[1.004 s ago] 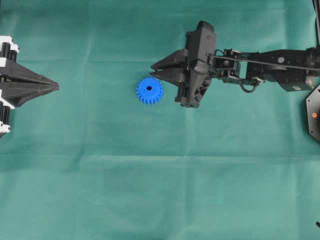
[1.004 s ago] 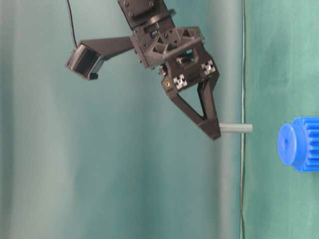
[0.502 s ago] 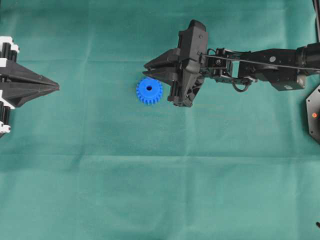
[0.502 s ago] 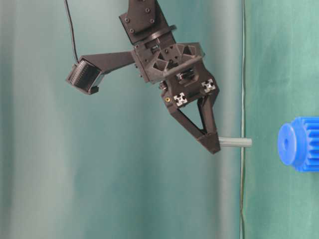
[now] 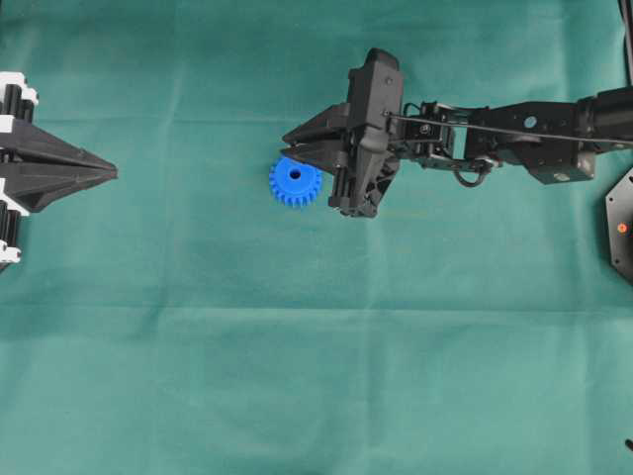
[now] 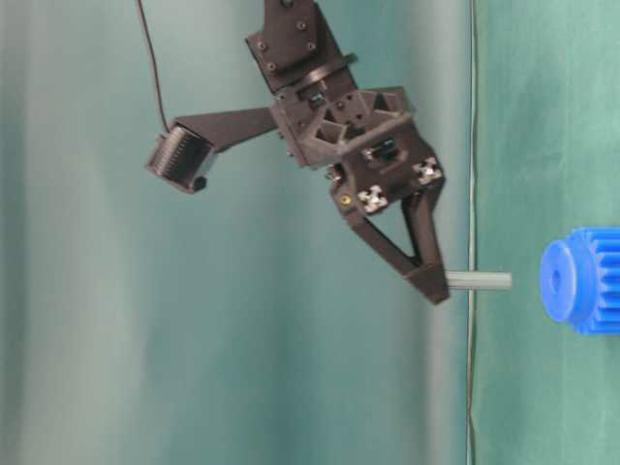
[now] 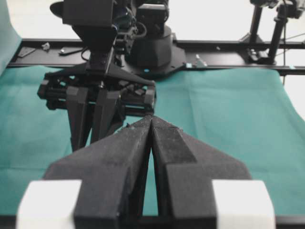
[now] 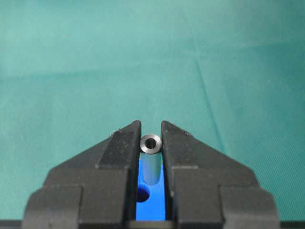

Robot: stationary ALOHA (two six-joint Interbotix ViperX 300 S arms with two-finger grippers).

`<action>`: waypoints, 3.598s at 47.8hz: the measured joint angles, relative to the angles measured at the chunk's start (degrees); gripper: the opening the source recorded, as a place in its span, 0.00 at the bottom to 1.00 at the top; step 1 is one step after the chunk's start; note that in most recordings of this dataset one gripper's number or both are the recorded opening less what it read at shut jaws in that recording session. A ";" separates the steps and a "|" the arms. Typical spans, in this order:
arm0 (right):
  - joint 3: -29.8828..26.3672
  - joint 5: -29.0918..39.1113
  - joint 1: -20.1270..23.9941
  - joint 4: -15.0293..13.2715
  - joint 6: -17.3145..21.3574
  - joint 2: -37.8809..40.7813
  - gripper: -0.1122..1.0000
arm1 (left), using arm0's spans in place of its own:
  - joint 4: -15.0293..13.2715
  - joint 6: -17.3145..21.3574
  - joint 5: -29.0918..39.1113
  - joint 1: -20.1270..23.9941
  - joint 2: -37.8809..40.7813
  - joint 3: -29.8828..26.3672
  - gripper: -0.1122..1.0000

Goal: Insert the shaft placed at a random location into the center hole of the small gear at another random location.
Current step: 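Carry the shaft left with the right gripper over the blue gear, then align the held shaft above the blue gear's center hole, then lower the shaft into the gear's center hole with the right gripper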

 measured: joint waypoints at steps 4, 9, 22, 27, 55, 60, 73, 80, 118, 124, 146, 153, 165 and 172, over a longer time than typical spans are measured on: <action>0.00 -0.09 0.00 0.09 0.00 0.70 0.22 | 0.00 0.00 0.00 -0.09 0.00 0.09 0.10; 0.00 -0.44 0.00 0.09 0.00 1.85 0.22 | 0.00 0.00 0.00 0.00 0.00 0.09 0.10; -0.18 -1.49 0.18 0.26 0.00 3.43 0.22 | -0.09 0.00 0.00 0.18 0.00 0.09 0.10; -0.35 -1.93 0.18 0.35 0.00 3.78 0.22 | 0.00 0.00 0.00 0.35 0.00 0.00 0.10; -0.44 -2.02 0.18 0.62 0.00 3.16 0.22 | -0.09 0.00 0.79 0.44 0.00 0.09 0.10; -0.44 -2.02 0.26 0.53 0.00 1.58 0.22 | -0.09 0.00 0.79 0.35 0.00 0.09 0.10; -0.44 -2.02 0.44 0.53 0.00 0.26 0.22 | 0.00 0.00 0.88 0.44 0.00 0.09 0.10; -0.35 -2.02 0.79 0.53 0.00 0.26 0.22 | 0.00 0.00 0.97 0.35 0.00 0.09 0.10; 0.09 -2.99 0.88 0.53 0.00 3.25 0.22 | -0.09 0.00 1.05 0.44 -0.09 0.09 0.10; 0.09 -2.99 0.88 0.62 0.00 3.78 0.22 | 0.00 0.00 1.05 0.44 -0.09 0.00 0.10; 0.09 -4.92 0.97 1.14 0.00 7.21 0.22 | 0.00 0.00 1.14 0.44 -0.09 0.00 0.10; 0.09 -5.01 1.05 1.14 0.00 8.26 0.22 | 0.00 0.00 1.32 0.44 -0.09 0.09 0.10; 0.18 -5.19 0.97 1.14 0.00 9.05 0.22 | 0.00 0.00 1.32 0.44 -0.18 0.09 0.10; 0.26 -5.36 0.97 1.14 0.00 9.05 0.22 | 0.00 0.00 1.41 0.44 -0.18 0.09 0.10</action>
